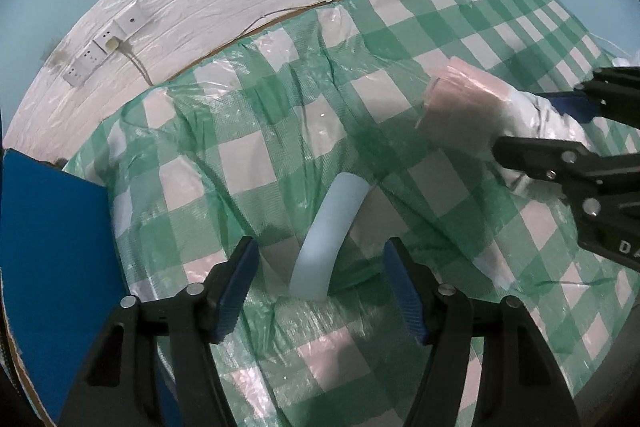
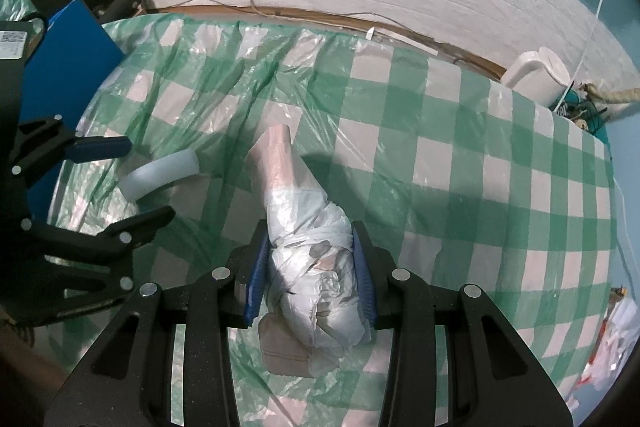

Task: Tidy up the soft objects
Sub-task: 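Close the right gripper on the plastic bundle while the left grasps the white tube, then lift and carry the bundle and white tube over the cardboard box with both grippers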

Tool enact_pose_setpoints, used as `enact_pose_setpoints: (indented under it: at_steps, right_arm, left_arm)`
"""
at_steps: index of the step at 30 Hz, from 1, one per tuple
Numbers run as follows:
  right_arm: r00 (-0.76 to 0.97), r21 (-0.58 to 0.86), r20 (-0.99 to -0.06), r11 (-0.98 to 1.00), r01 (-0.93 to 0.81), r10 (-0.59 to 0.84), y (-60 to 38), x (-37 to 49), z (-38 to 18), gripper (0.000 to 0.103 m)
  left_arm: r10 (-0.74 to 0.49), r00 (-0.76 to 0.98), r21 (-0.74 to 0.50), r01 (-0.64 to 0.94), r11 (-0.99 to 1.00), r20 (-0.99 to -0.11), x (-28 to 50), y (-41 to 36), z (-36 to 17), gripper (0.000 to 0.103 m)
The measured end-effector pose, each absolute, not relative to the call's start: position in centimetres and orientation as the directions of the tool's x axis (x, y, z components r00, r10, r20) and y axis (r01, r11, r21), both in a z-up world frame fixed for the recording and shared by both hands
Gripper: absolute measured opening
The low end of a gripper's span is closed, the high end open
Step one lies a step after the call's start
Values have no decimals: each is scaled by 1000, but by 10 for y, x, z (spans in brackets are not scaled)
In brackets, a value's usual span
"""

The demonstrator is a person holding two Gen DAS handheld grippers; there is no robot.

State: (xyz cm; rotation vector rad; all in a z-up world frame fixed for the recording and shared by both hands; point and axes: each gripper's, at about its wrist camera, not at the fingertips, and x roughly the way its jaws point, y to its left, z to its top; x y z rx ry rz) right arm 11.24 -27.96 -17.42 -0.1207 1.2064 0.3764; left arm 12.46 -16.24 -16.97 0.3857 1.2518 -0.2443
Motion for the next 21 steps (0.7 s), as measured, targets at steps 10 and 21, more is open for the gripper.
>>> enact_pose_setpoints:
  at_steps: [10, 21]
  right_arm:
    - [307, 108, -926, 935, -339, 218, -283, 110, -173, 39]
    - [320, 107, -921, 933, -343, 223, -274, 103, -159, 39]
  left_arm:
    - [20, 293, 133, 371, 919, -956, 130, -160, -173, 14]
    - [-17, 320, 102, 352, 930, -947, 124, -139, -155, 12]
